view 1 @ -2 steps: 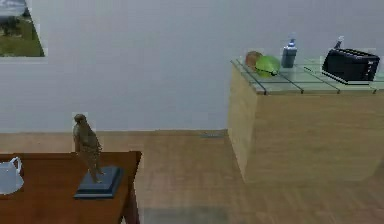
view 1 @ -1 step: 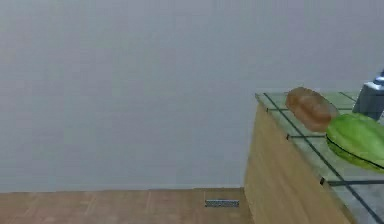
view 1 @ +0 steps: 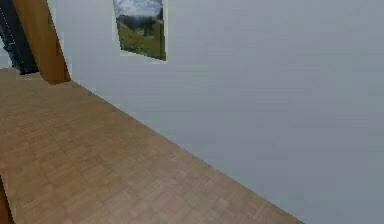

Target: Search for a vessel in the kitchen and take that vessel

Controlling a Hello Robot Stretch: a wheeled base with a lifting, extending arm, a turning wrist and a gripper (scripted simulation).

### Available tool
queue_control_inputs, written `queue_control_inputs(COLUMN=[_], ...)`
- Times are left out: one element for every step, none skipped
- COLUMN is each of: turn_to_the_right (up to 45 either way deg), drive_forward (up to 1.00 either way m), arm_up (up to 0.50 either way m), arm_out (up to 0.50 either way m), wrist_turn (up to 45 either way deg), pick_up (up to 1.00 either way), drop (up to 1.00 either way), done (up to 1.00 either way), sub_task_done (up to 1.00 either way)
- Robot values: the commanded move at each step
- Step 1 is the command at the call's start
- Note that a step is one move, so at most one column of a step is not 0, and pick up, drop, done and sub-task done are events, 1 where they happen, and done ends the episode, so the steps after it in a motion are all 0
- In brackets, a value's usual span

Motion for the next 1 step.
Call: queue_control_inputs(turn_to_the_right=[-3.0], drive_forward=[0.00], arm_up=[0.00], arm_out=[0.00], wrist_turn=[0.0], pick_up=[0.00], drop=[0.00], done=[0.00], sub_task_done=[0.00])
